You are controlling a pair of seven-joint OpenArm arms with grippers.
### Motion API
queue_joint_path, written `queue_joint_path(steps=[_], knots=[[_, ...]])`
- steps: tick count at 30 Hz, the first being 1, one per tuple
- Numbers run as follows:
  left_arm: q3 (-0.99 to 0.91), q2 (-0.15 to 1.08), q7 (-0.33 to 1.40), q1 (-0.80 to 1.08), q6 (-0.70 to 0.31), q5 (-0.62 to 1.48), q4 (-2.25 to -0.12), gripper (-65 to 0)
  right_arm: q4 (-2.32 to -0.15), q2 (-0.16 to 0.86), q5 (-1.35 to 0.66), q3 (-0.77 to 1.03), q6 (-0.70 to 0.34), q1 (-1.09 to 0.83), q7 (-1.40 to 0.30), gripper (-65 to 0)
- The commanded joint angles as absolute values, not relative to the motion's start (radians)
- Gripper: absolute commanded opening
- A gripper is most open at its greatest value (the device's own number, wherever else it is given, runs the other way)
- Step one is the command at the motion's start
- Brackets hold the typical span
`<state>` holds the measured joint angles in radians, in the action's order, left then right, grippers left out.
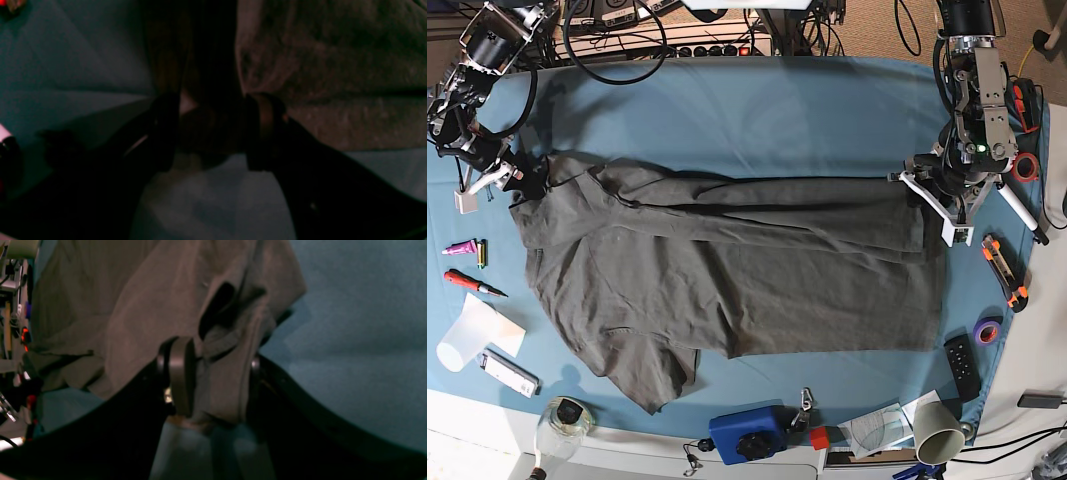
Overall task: Fold the T-shirt properly
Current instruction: 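Move the right gripper to the shirt's sleeve corner and grasp it, then pull the folded shoulder edge back toward the robot with both grippers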
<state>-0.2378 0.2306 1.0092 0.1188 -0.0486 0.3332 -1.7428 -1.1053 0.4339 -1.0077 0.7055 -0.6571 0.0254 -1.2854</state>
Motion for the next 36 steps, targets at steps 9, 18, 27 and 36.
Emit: queue_joint_path(steps=[9,18,27,36], knots=[[-0.239,0.233,1.040,0.119,-0.070,0.342,-1.745,-65.0,-1.119,0.460,-0.929,0.707,-0.654,0.036,-1.267,-65.0],[-0.239,0.265,1.070,0.118,-0.087,0.326,-1.751,-65.0,-1.166,0.480,-0.922,0.709,-0.659,0.045,-1.255,-65.0],[-0.239,0.297,1.070,0.118,-0.088,0.326,-1.779,-65.0,-1.345,0.479,-0.898,0.709,-0.658,0.045,-1.272,-65.0],[-0.239,0.379,1.087,0.119,-0.117,0.345,-1.785,-65.0,-1.351,0.480,-0.893,0.723,-0.653,0.044,-1.301,-65.0]])
